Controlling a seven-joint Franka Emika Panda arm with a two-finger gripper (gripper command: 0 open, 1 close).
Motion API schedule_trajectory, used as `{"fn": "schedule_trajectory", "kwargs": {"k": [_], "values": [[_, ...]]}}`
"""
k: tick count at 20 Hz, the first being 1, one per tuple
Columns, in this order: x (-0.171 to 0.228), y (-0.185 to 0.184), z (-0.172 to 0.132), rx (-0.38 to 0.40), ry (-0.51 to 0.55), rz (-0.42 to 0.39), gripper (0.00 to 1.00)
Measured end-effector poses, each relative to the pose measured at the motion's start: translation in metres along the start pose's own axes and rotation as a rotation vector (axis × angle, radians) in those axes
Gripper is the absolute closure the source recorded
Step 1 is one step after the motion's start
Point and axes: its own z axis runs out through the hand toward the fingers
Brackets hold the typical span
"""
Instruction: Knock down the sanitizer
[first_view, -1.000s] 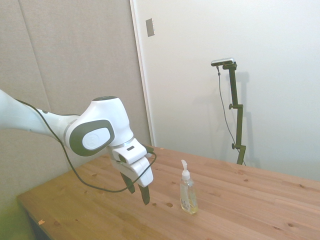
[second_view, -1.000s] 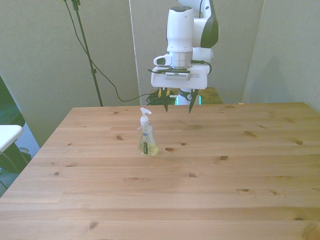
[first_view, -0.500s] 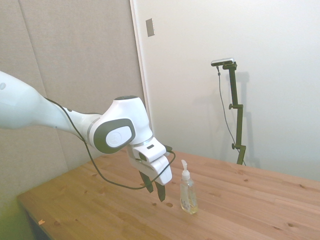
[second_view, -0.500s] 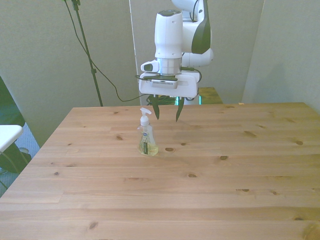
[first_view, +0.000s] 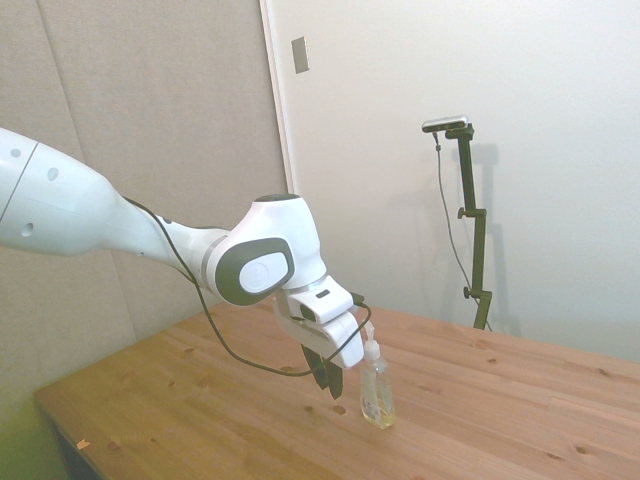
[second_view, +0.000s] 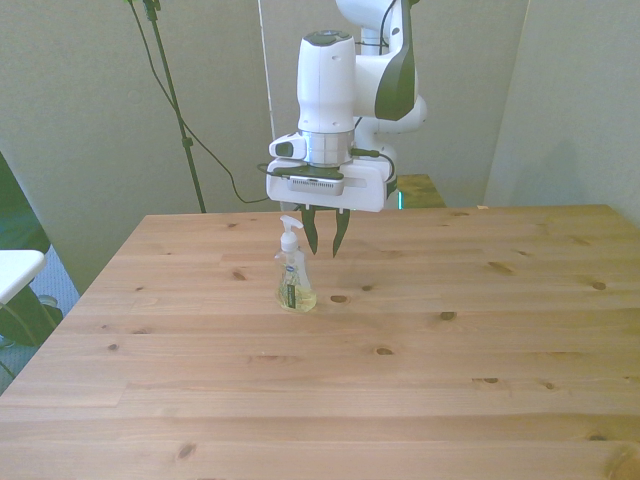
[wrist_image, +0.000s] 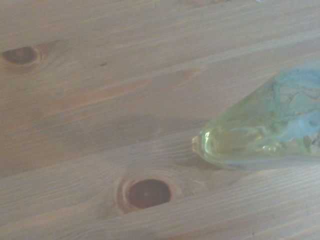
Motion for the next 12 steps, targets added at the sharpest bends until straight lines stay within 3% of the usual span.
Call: {"fn": "schedule_trajectory", "kwargs": {"k": [12], "values": [[0.045, -0.021, 0.004, -0.009, -0.011, 0.053, 1.0]]}}
